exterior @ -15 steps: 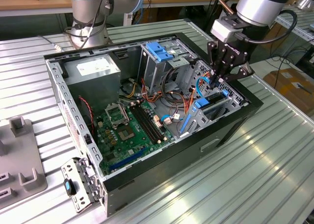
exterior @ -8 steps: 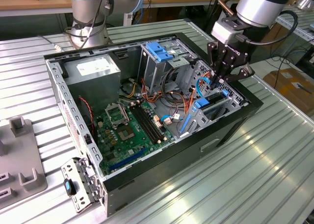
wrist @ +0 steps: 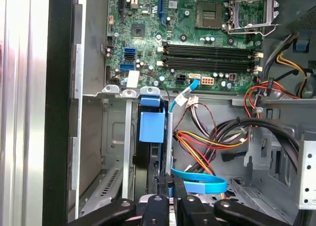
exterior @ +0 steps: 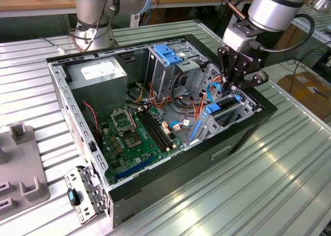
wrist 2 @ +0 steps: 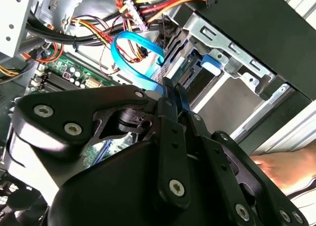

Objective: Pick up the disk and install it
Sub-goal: 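Insert the first disk wire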

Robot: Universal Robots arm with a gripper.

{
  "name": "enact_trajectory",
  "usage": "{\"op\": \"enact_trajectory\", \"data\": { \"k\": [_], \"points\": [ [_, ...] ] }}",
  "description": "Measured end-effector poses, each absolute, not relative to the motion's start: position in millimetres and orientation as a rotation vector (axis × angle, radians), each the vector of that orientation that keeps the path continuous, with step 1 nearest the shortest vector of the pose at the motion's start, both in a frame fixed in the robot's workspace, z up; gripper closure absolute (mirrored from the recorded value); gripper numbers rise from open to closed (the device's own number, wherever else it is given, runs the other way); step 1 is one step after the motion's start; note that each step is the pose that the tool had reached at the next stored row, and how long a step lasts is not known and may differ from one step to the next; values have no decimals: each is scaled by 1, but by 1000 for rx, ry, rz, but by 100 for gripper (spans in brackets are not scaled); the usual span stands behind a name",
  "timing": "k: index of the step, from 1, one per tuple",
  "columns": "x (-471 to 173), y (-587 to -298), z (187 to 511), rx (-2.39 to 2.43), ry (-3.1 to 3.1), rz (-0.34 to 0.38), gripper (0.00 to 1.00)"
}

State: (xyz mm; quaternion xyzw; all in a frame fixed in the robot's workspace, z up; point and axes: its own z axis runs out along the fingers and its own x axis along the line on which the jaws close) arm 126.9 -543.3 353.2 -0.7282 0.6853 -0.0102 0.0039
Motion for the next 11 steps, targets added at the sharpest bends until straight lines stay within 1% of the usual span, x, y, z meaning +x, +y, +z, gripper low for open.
{"op": "enact_trajectory", "data": {
  "k": [11],
  "points": [
    [116,-554,350,-2279,2121,-62,84]
  ]
}}
